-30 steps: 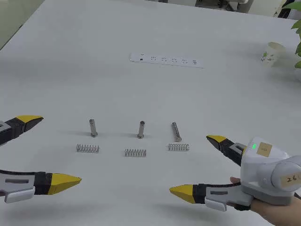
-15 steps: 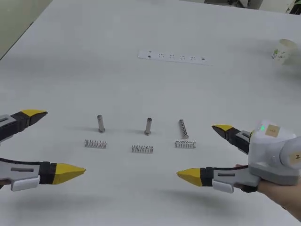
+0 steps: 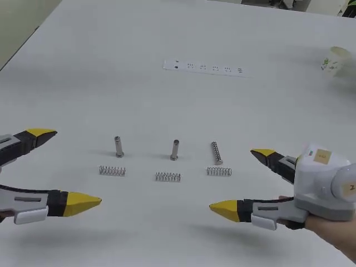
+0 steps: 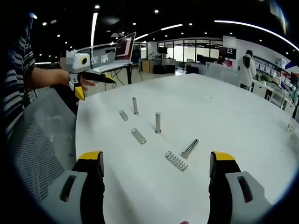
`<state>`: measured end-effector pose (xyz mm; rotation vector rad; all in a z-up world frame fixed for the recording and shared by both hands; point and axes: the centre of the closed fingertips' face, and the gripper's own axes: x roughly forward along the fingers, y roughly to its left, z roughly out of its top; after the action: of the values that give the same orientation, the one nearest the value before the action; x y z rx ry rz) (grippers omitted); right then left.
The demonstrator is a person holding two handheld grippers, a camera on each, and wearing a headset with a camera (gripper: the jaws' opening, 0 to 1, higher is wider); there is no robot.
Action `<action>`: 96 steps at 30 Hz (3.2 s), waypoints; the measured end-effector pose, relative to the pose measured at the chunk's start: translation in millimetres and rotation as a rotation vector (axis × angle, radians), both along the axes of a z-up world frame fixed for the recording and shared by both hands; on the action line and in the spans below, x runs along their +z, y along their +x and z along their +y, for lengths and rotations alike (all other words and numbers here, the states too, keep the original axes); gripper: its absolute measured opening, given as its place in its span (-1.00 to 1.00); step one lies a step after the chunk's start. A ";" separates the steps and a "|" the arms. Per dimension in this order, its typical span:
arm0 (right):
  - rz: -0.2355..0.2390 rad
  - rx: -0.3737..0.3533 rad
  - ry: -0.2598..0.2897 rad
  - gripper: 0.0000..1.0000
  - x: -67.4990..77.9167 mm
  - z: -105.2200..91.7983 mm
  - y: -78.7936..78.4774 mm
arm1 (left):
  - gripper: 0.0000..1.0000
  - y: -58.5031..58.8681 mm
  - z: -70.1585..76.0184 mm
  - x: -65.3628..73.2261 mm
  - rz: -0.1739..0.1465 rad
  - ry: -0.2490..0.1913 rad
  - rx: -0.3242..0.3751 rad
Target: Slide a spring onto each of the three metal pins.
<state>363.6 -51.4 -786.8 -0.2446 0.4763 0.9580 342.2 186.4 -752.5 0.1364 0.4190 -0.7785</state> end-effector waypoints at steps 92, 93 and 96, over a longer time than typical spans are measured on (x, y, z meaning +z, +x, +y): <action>0.108 -0.050 -0.062 0.20 -1.4 19.4 79.1 | 0.96 -3.4 7.7 -4.3 0.021 -0.006 0.015; 0.111 -0.051 -0.072 0.19 -3.5 19.4 81.0 | 0.96 -3.3 7.7 -4.3 0.021 -0.006 0.015; 0.131 -0.055 -0.090 0.11 -8.3 19.8 84.9 | 0.96 -3.6 7.6 -3.9 0.020 -0.007 0.017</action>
<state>448.4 -31.6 -795.2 -0.2500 0.6445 0.9032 338.5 194.0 -756.4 0.1180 0.4361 -0.7656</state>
